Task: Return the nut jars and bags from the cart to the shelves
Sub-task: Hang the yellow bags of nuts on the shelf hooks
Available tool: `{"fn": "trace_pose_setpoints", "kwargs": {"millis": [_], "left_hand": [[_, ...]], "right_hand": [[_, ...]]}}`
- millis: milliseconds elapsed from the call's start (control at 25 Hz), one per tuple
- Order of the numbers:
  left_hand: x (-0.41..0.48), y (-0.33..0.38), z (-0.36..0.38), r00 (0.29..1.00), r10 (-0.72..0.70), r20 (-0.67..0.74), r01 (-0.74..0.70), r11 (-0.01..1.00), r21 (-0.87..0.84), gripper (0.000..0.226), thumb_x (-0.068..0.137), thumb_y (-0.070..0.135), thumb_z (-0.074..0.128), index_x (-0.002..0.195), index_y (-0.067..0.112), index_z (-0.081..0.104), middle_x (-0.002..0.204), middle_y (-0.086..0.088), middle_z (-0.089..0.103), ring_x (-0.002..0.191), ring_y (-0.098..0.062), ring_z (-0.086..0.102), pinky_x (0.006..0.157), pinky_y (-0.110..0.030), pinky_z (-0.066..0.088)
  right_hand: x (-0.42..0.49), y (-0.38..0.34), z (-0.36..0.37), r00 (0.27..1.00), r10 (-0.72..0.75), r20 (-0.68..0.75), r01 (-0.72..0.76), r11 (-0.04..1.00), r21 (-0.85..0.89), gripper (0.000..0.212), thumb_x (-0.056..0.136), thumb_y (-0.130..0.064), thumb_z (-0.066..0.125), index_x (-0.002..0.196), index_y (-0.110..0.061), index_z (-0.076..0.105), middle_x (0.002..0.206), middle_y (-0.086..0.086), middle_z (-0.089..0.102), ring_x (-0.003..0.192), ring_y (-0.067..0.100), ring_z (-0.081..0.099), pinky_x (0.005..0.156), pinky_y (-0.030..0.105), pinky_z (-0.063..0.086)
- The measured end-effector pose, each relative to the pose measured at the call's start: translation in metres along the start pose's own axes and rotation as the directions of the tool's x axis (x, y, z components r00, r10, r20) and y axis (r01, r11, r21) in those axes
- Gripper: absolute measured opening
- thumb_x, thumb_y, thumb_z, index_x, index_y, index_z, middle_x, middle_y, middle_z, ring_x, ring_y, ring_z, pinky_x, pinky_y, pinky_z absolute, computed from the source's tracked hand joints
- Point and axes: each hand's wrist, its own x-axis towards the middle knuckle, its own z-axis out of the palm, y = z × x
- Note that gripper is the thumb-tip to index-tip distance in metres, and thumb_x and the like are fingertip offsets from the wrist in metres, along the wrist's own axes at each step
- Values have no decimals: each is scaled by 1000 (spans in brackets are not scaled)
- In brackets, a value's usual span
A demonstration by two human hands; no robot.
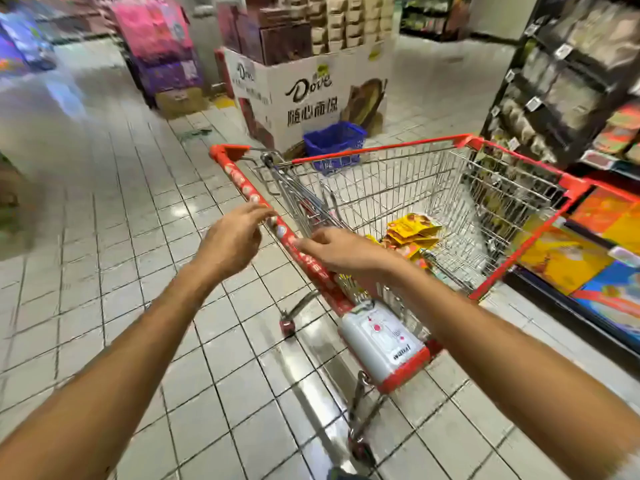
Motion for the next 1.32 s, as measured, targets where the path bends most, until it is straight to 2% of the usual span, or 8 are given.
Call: {"fn": "trace_pose_setpoints", "kwargs": {"millis": [160, 400, 560, 720, 800, 1080, 1200, 1320], "left_hand": [[51, -35, 17, 949, 286, 132, -304, 941, 149, 50, 74, -3, 58, 122, 7, 60, 130, -13, 57, 118, -31, 54, 96, -38, 42], [112, -71, 28, 770, 571, 285, -635, 725, 267, 22, 78, 33, 60, 97, 23, 64, 97, 1, 69, 101, -22, 61, 85, -34, 38], [149, -82, 39, 698, 585, 414, -709, 648, 279, 32, 80, 47, 54, 99, 22, 63, 99, -6, 69, 97, -29, 65, 77, -35, 50], [144, -79, 44, 578, 747, 329, -816, 524, 245, 39, 82, 51, 50, 100, 18, 62, 98, -9, 70, 92, -31, 67, 73, -36, 52], [132, -81, 38, 514, 801, 308, -857, 467, 216, 42, 82, 53, 51, 100, 17, 62, 97, -10, 70, 90, -31, 68, 70, -35, 50], [72, -110, 18, 409, 877, 252, -910, 372, 181, 38, 79, 48, 57, 87, 12, 67, 83, -10, 71, 76, -30, 69, 58, -29, 42], [53, -128, 7, 385, 892, 237, -918, 343, 200, 38, 80, 50, 55, 83, 13, 65, 76, -6, 70, 65, -28, 65, 55, -28, 35], [33, -146, -4, 367, 903, 225, -926, 332, 179, 38, 81, 49, 53, 80, 12, 64, 67, -4, 64, 60, -28, 62, 54, -28, 37]], "right_hand": [[58, -21, 23, 997, 62, 43, -50, 970, -237, 31, 92, -29, 52, 68, -15, 39, 73, 6, 50, 70, 24, 47, 52, 30, 28], [78, -27, 41, 948, 311, -73, -317, 944, -94, 18, 87, -19, 56, 72, -13, 48, 71, 7, 55, 47, 12, 52, 35, 19, 37], [72, -32, 58, 847, 426, -319, -511, 819, -262, 30, 87, -36, 55, 103, -11, 58, 103, 14, 65, 90, 28, 62, 62, 28, 40], [66, -50, 79, 621, 502, -602, -751, 601, -274, 36, 86, -40, 56, 113, -15, 58, 116, 10, 64, 106, 28, 60, 79, 34, 47], [64, -59, 91, 517, 538, -666, -829, 509, -232, 36, 86, -41, 56, 111, -16, 59, 114, 9, 65, 106, 28, 61, 79, 33, 47], [46, -98, 147, 341, 601, -722, -925, 351, -145, 33, 83, -47, 58, 99, -18, 64, 91, 1, 67, 80, 24, 61, 66, 28, 37], [42, -119, 175, 350, 599, -720, -923, 352, -156, 31, 86, -46, 57, 96, -16, 61, 70, -4, 48, 68, 20, 50, 67, 30, 45], [35, -141, 203, 356, 587, -727, -918, 367, -152, 29, 88, -42, 55, 98, -16, 60, 76, -1, 55, 70, 21, 53, 70, 32, 48]]}}
